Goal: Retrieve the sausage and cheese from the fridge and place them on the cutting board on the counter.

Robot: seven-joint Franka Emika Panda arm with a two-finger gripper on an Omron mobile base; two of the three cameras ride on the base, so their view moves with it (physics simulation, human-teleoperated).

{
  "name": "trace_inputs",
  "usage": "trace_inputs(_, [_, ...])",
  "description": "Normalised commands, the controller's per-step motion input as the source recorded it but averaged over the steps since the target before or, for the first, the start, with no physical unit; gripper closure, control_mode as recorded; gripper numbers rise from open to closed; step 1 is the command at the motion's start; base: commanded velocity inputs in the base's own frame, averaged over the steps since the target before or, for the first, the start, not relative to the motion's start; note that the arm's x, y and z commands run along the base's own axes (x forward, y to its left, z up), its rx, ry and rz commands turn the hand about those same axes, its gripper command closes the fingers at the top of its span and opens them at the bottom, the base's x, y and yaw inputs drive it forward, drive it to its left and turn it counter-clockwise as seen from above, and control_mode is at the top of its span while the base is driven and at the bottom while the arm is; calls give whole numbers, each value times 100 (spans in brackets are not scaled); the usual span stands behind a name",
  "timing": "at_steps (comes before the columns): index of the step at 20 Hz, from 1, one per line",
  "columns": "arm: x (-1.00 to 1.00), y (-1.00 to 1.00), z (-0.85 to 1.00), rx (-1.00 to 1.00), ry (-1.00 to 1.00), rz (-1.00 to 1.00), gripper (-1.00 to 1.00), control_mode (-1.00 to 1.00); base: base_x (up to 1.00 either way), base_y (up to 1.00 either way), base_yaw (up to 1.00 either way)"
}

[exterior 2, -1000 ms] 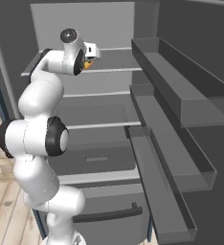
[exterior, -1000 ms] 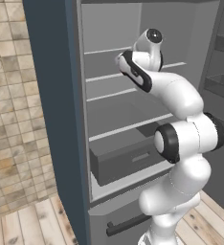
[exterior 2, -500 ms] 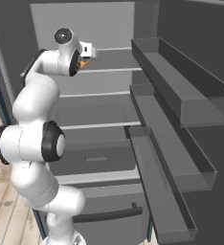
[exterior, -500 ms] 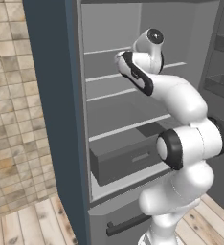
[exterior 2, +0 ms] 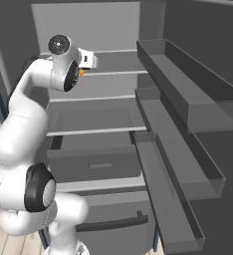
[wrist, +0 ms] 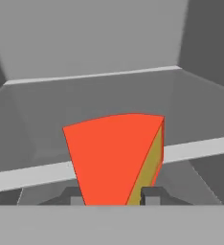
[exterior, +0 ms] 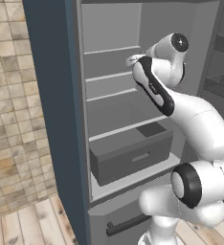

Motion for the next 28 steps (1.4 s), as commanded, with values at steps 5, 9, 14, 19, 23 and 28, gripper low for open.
trace_inputs(5, [-100, -6, 22, 9, 0, -8, 100, -100, 0, 0, 0])
trace_inputs(9, [-100, 0, 0, 1, 0, -11, 100, -100, 0, 0, 0])
trace_inputs(14, [-100, 3, -7, 0, 0, -10, 100, -100, 0, 0, 0])
trace_inputs(19, [-100, 0, -32, 0, 2, -8, 100, -100, 0, 0, 0])
trace_inputs(23, [-100, 0, -72, 0, 8, -3, 100, -100, 0, 0, 0])
trace_inputs(28, [-91, 0, -85, 0, 14, -1, 100, -100, 0, 0, 0])
